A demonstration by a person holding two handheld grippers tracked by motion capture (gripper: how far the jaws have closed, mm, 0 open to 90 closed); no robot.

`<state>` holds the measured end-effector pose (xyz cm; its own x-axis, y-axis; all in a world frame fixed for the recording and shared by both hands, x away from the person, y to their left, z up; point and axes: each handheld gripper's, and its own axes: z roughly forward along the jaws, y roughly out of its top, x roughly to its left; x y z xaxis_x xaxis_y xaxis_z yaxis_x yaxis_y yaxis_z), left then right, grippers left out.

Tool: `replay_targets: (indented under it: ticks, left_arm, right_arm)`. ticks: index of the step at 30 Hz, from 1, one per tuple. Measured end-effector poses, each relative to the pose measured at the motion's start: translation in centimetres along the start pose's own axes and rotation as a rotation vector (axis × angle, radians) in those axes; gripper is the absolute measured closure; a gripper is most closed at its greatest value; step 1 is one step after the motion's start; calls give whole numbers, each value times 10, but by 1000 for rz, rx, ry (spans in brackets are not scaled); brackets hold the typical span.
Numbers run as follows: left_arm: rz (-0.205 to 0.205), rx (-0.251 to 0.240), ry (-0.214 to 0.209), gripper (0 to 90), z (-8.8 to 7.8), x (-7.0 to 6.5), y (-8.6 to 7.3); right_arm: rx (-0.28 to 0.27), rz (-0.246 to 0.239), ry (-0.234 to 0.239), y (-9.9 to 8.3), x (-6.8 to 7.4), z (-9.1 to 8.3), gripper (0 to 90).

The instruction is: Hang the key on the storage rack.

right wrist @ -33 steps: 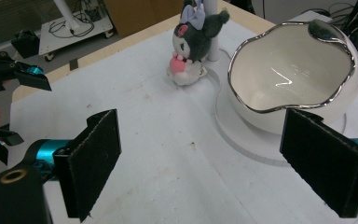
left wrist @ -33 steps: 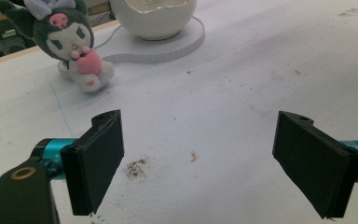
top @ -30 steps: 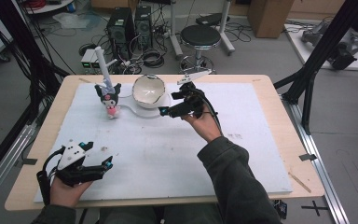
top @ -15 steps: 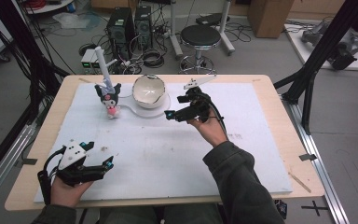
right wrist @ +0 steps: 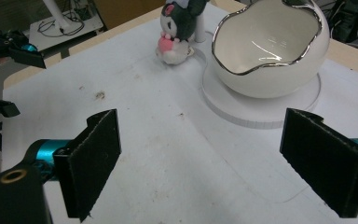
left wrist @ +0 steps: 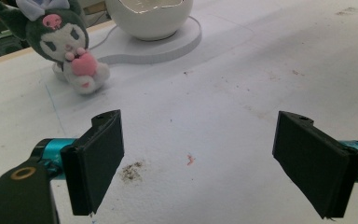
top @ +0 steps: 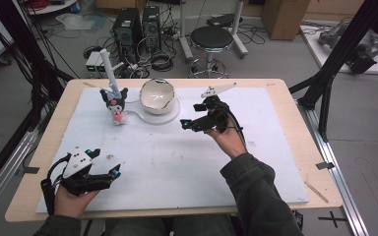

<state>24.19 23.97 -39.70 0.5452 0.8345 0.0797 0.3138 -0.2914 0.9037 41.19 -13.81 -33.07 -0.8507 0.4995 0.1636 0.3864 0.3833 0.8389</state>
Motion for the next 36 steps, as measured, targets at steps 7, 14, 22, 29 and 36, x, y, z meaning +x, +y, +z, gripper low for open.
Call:
replay_targets:
  ticks: [7,14,22,29,36]
  left_arm:
    - [2,0,-2,169,1,0,0]
    - [1,0,-2,168,1,0,0]
    - [0,1,-3,168,2,-1,0]
    - [3,4,-5,168,2,-1,1]
    - [2,3,-7,168,2,-1,1]
  right_arm:
    - [3,2,-9,-4,0,-7,114]
    - [2,5,-18,-12,-2,-12,115]
    - [0,11,-23,-20,-3,-19,114]
    - [-3,9,-32,-24,-4,-24,114]
    - [-3,13,-36,-29,-5,-28,114]
